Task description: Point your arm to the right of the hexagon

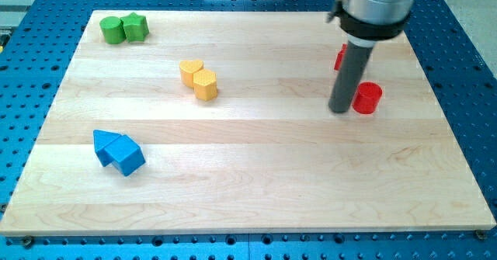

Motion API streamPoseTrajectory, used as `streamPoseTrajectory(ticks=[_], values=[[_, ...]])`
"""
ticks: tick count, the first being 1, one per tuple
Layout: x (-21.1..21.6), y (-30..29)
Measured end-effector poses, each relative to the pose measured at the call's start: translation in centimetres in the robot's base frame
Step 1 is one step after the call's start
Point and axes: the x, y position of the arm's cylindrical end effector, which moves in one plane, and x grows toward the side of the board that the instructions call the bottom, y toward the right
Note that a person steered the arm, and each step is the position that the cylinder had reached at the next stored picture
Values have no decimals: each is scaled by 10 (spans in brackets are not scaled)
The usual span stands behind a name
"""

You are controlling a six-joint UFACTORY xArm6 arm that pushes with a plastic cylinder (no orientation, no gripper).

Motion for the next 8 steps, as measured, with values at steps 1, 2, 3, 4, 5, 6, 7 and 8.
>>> streamPoseTrajectory(ticks=[1, 2, 3, 4, 5, 6, 7, 8], values=[[-10, 13], [-45, 3], [-53, 53], [19, 100], [74, 41], [75, 50], [76, 36], [60, -31]])
